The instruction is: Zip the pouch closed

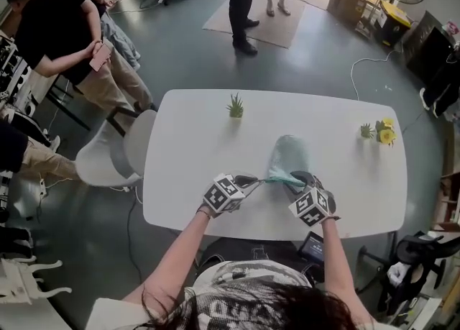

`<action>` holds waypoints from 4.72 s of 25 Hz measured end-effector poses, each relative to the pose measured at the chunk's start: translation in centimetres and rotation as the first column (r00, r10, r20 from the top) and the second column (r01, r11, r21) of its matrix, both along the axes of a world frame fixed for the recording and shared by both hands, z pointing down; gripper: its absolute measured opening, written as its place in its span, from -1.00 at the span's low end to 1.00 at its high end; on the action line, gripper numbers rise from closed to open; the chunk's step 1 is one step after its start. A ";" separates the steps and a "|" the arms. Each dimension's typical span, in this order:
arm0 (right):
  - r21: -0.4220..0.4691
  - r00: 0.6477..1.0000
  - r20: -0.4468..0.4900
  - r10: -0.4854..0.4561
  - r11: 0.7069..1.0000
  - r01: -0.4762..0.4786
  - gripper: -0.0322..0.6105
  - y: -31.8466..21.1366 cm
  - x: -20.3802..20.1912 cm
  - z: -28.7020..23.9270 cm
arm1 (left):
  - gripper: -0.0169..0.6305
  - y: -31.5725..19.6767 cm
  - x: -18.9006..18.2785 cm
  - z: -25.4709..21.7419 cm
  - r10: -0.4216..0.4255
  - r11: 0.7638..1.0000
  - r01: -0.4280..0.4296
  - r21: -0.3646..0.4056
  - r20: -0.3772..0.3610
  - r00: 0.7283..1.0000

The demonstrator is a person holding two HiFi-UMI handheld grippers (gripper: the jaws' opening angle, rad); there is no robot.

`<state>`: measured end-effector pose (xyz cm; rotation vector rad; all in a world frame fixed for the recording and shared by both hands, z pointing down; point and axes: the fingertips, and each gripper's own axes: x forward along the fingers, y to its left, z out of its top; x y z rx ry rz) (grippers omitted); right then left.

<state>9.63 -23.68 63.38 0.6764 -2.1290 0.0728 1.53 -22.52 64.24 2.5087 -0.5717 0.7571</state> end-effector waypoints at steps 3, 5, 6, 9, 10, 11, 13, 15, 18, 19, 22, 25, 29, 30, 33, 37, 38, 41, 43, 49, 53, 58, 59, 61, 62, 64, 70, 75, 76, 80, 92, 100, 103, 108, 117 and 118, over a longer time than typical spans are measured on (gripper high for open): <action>0.006 0.986 0.094 0.141 0.990 -0.142 -0.46 0.7 -0.4 -1.5 | -0.89 0.0 0.1 -0.6 -0.054 0.999 0.054 -0.005 -0.026 0.998; -0.024 0.969 0.161 0.186 0.983 -0.184 -0.46 2.1 -1.5 -2.0 | -0.89 0.2 0.6 -1.1 -0.072 0.997 0.071 -0.016 -0.059 0.996; -0.051 0.961 0.193 0.196 0.980 -0.190 -0.47 2.9 -2.3 -2.1 | -0.89 0.4 1.0 -1.3 -0.073 0.997 0.072 -0.022 -0.074 0.995; -0.119 0.948 0.237 0.214 0.974 -0.190 -0.49 4.6 -4.1 -1.5 | -0.89 1.1 2.0 -1.8 -0.047 0.999 0.044 -0.030 -0.106 0.993; -0.130 0.948 0.232 0.217 0.973 -0.191 -0.49 4.8 -4.5 -1.2 | -0.89 1.4 2.4 -2.0 -0.034 0.999 0.031 -0.030 -0.113 0.993; -0.136 0.950 0.221 0.219 0.972 -0.192 -0.49 5.0 -4.6 -1.0 | -0.89 1.6 2.6 -2.2 -0.022 0.999 0.019 -0.031 -0.120 0.993; -0.137 0.952 0.204 0.227 0.970 -0.202 -0.49 5.2 -4.7 -0.6 | -0.89 2.1 2.9 -2.4 -0.001 0.999 -0.004 -0.035 -0.131 0.991; -0.140 0.946 0.208 0.248 0.965 -0.222 -0.49 5.3 -4.5 -0.4 | -0.89 2.7 3.2 -2.5 0.018 0.999 -0.023 -0.037 -0.135 0.991; -0.157 0.924 0.235 0.301 0.950 -0.269 -0.55 5.9 -3.8 -0.1 | -0.89 3.8 4.0 -2.3 0.039 0.998 -0.044 -0.037 -0.136 0.990; -0.164 0.916 0.244 0.317 0.945 -0.283 -0.57 6.0 -3.5 -0.1 | -0.89 4.2 4.2 -2.3 0.044 0.998 -0.049 -0.037 -0.138 0.989; -0.187 0.897 0.268 0.351 0.933 -0.309 -0.59 6.4 -3.3 -0.1 | -0.90 4.7 4.4 -2.2 0.050 0.998 -0.056 -0.039 -0.138 0.989; -0.202 0.884 0.288 0.369 0.925 -0.320 -0.65 6.7 -3.2 -0.3 | -0.90 4.8 4.3 -2.2 0.046 0.998 -0.052 -0.042 -0.140 0.989; -0.200 0.868 0.289 0.404 0.912 -0.358 -0.88 7.0 -2.3 -0.4 | -0.90 4.8 4.1 -2.3 0.040 0.998 -0.046 -0.043 -0.135 0.990; -0.200 0.865 0.288 0.412 0.909 -0.367 -0.88 7.0 -2.1 -0.3 | -0.90 4.9 4.2 -2.3 0.046 0.998 -0.052 -0.042 -0.134 0.990; -0.211 0.857 0.295 0.423 0.903 -0.374 -0.88 7.0 -1.8 -0.2 | -0.90 5.2 4.3 -2.3 0.059 0.997 -0.065 -0.040 -0.130 0.990; -0.222 0.859 0.301 0.413 0.907 -0.358 -0.88 6.8 -2.5 -0.3 | -0.90 5.1 4.1 -2.2 0.059 0.997 -0.066 -0.046 -0.134 0.989; -0.226 0.861 0.299 0.412 0.907 -0.355 -0.87 6.7 -2.7 -0.3 | -0.90 5.2 4.2 -2.3 0.062 0.997 -0.069 -0.047 -0.136 0.989; -0.221 0.866 0.279 0.416 0.905 -0.363 -0.86 6.3 -2.8 0.0 | -0.90 5.2 4.3 -2.4 0.077 0.995 -0.084 -0.045 -0.137 0.988; -0.216 0.872 0.265 0.411 0.907 -0.362 -0.88 6.2 -2.7 0.1 | -0.90 5.2 4.4 -2.3 0.075 0.996 -0.082 -0.042 -0.130 0.989; -0.263 0.852 0.296 0.431 0.895 -0.362 -0.89 6.3 -1.7 0.1 | -0.91 5.2 4.6 -2.2 0.060 0.997 -0.065 -0.043 -0.110 0.992; -0.278 0.840 0.277 0.467 0.876 -0.395 -0.89 5.7 -0.8 0.7 | -0.91 4.8 4.1 -1.6 0.079 0.996 -0.082 -0.037 -0.083 0.993; -0.300 0.839 0.267 0.474 0.868 -0.395 -0.89 5.3 0.1 1.3 | -0.91 4.8 4.0 -1.7 0.081 0.996 -0.083 -0.037 -0.069 0.994; -0.297 0.842 0.262 0.472 0.870 -0.395 -0.89 5.2 0.0 1.4 | -0.91 4.8 4.0 -1.7 0.080 0.996 -0.082 -0.037 -0.064 0.995; -0.289 0.841 0.245 0.482 0.864 -0.411 -0.89 4.9 0.4 1.7 | -0.91 4.7 3.9 -1.7 0.081 0.996 -0.083 -0.034 -0.054 0.995; -0.284 0.837 0.231 0.496 0.857 -0.429 -0.89 4.7 1.0 1.9 | -0.91 4.6 3.7 -1.7 0.082 0.996 -0.084 -0.031 -0.049 0.995; -0.285 0.823 0.210 0.528 0.838 -0.465 -0.89 4.1 2.4 2.3 | -0.91 4.4 3.2 -1.6 0.079 0.996 -0.080 -0.028 -0.042 0.996; -0.278 0.813 0.168 0.557 0.818 -0.504 -0.89 3.0 5.5 3.2 | -0.91 3.7 2.0 -1.2 0.045 0.998 -0.046 -0.038 -0.028 0.999; -0.266 0.797 0.132 0.589 0.796 -0.544 -0.89 2.3 7.5 3.9 | -0.91 3.3 0.9 -0.4 0.031 0.999 -0.031 -0.037 0.003 1.000; -0.266 0.795 0.125 0.594 0.792 -0.550 -0.89 2.2 7.9 4.1 | -0.91 3.1 0.6 -0.1 0.028 0.999 -0.028 -0.037 0.011 1.000; -0.285 0.801 0.116 0.587 0.792 -0.540 -0.89 2.2 8.1 4.8 | -0.91 2.7 0.1 0.7 0.022 0.999 -0.020 -0.044 0.028 0.999; -0.272 0.799 0.105 0.592 0.790 -0.549 -0.85 2.1 7.7 5.7 | -0.90 2.8 -0.1 2.6 -0.015 0.998 0.019 -0.059 0.073 0.997; -0.290 0.765 0.187 0.616 0.779 -0.556 -0.49 4.3 6.5 3.6 | -0.48 4.4 -0.7 1.1 -0.066 0.996 0.066 -0.058 0.006 0.998; -0.268 0.742 0.264 0.617 0.786 -0.558 -0.52 5.3 5.2 1.4 | -0.52 4.8 -1.4 -0.6 -0.110 0.994 0.109 -0.022 -0.041 0.993; -0.225 0.712 0.389 0.585 0.810 -0.542 -0.64 6.8 2.4 -3.2 | -0.68 5.6 -1.8 -4.3 -0.163 0.984 0.170 0.048 -0.127 0.978; -0.172 0.721 0.517 0.461 0.882 -0.440 -0.67 8.4 -1.2 -8.7 | -0.75 8.0 -2.4 -8.2 -0.260 0.954 0.286 0.087 -0.232 0.937; -0.167 0.725 0.523 0.449 0.888 -0.429 -0.68 8.7 -1.3 -9.0 | -0.76 8.4 -2.3 -8.6 -0.269 0.951 0.296 0.090 -0.235 0.934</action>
